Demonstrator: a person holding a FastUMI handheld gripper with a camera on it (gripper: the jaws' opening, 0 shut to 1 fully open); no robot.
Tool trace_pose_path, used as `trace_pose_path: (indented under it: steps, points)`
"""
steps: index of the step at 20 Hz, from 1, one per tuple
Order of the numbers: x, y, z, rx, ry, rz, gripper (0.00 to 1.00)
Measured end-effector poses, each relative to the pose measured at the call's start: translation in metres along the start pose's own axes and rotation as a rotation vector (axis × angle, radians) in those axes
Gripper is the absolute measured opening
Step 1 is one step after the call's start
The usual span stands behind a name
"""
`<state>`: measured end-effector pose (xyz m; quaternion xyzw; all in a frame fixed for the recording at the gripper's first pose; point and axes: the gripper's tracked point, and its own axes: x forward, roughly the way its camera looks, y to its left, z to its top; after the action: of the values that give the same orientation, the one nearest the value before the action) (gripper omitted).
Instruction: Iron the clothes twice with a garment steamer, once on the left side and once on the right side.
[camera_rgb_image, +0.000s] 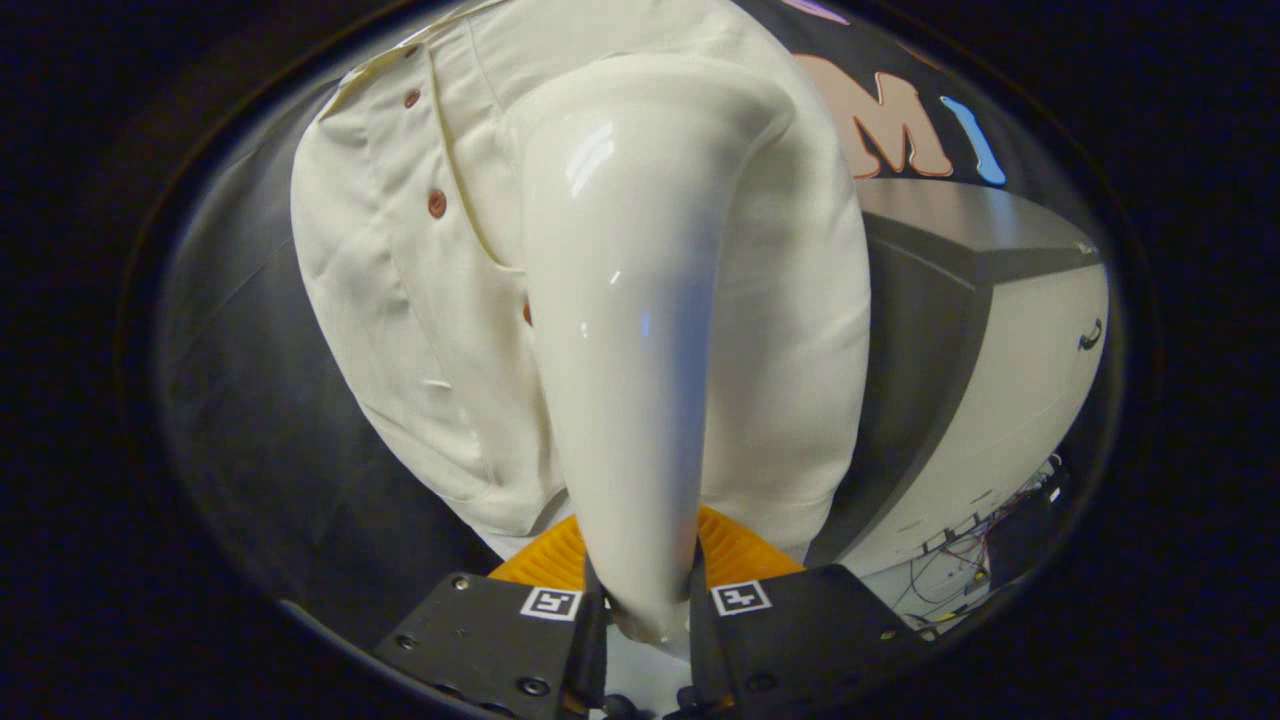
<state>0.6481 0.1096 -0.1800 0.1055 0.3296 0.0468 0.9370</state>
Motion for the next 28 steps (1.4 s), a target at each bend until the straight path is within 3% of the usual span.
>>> trace_pose_path:
  steps: [7,13,19,28]
  points:
    - [0.000,-0.008,-0.045,0.036,0.085,0.003,0.33]
    - [-0.029,-0.017,-0.059,0.064,0.085,-0.014,0.33]
    - [-0.086,-0.012,-0.052,0.070,0.015,-0.075,0.33]
    - [-0.201,0.048,-0.033,0.031,-0.140,-0.118,0.33]
